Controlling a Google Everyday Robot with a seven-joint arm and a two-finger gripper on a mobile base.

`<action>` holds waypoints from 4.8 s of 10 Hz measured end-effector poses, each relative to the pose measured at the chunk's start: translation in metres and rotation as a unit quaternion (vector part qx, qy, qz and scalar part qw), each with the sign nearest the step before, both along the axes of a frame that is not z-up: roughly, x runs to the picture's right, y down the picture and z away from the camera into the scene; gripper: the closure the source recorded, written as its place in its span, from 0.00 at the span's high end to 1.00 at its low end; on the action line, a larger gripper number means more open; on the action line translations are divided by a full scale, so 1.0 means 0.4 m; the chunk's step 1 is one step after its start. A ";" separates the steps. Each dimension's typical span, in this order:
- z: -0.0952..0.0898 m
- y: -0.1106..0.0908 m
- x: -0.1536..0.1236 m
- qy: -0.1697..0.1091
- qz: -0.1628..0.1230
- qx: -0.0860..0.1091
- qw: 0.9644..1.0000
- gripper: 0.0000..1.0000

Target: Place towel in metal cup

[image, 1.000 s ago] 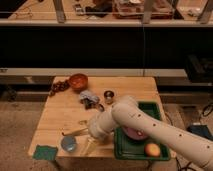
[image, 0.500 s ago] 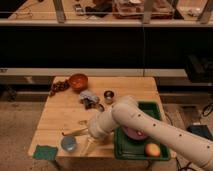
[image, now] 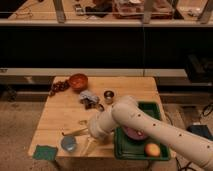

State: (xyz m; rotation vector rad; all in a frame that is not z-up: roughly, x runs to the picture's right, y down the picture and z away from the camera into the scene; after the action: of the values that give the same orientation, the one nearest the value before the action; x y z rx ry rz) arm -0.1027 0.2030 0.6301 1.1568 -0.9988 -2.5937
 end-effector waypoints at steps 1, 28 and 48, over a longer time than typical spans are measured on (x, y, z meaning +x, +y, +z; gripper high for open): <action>0.002 -0.011 0.002 0.012 -0.002 0.011 1.000 0.80; 0.691 -0.434 0.045 0.092 -0.014 -0.042 0.995 0.76; 0.683 -0.524 0.208 0.103 0.021 -0.030 0.994 0.00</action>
State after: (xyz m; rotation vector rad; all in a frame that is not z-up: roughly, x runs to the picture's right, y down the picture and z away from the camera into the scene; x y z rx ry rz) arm -0.0195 -0.0064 0.9033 0.8643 -0.9890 -2.5664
